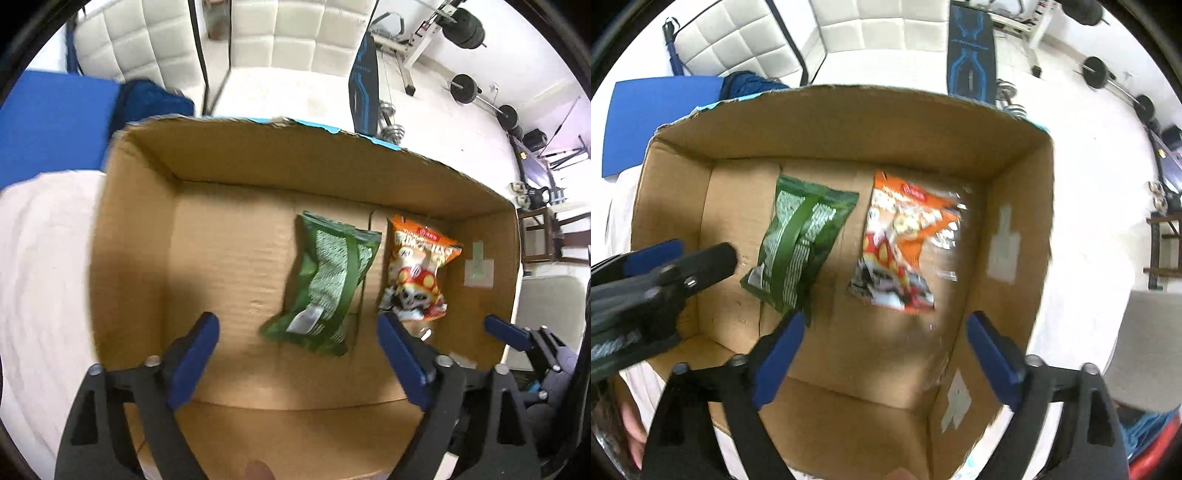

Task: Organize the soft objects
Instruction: 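Move both tools back toward the remaining items beside the box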

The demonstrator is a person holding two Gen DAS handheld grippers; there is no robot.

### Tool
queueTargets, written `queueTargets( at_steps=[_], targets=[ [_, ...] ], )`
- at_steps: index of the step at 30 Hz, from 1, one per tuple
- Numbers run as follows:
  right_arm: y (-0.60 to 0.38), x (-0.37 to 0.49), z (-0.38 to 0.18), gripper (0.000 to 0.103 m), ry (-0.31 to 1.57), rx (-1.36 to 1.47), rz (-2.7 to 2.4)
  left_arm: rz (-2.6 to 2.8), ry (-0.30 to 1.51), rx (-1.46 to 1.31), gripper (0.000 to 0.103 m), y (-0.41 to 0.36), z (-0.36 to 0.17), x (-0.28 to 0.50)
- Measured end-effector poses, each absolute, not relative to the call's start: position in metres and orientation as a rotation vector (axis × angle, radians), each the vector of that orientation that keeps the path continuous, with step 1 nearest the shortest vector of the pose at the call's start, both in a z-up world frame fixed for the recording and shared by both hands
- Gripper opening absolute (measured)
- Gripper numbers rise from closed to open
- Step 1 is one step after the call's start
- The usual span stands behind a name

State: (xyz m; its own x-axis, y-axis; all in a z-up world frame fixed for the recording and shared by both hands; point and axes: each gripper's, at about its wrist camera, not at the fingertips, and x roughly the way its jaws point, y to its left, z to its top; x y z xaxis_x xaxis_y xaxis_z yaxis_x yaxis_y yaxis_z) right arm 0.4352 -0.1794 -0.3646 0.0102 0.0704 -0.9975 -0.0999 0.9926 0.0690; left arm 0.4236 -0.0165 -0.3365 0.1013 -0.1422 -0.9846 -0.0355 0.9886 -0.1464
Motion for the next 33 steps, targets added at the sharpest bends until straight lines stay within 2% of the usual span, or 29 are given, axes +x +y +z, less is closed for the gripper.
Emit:
queueTargets(
  at_steps=[2,3,9,17,23,33],
  targets=[
    [-0.179,0.424,-0.359,0.099,1.536,-0.017,0.116,-0.070,1.417,-0.106,0.102,-0.012,-0.324,0.403],
    [-0.179,0.415,-0.354,0.103,1.511,-0.005,0.103,-0.064,1.391,-0.096,0.102,-0.008,-0.321,0.402],
    [-0.178,0.374,-0.332,0.103,1.405,0.038,0.038,-0.032,1.303,-0.052,0.102,0.002,-0.298,0.376],
    [-0.164,0.324,-0.285,0.103,1.228,-0.064,-0.016,-0.035,1.152,-0.057,0.102,0.007,-0.251,0.330],
    [-0.162,0.294,-0.245,0.103,1.182,-0.031,-0.056,-0.053,1.063,-0.047,0.102,0.016,-0.214,0.297],
    [-0.153,0.238,-0.206,0.103,1.182,0.091,0.071,-0.087,1.052,-0.064,0.102,0.031,-0.183,0.258]
  ],
)
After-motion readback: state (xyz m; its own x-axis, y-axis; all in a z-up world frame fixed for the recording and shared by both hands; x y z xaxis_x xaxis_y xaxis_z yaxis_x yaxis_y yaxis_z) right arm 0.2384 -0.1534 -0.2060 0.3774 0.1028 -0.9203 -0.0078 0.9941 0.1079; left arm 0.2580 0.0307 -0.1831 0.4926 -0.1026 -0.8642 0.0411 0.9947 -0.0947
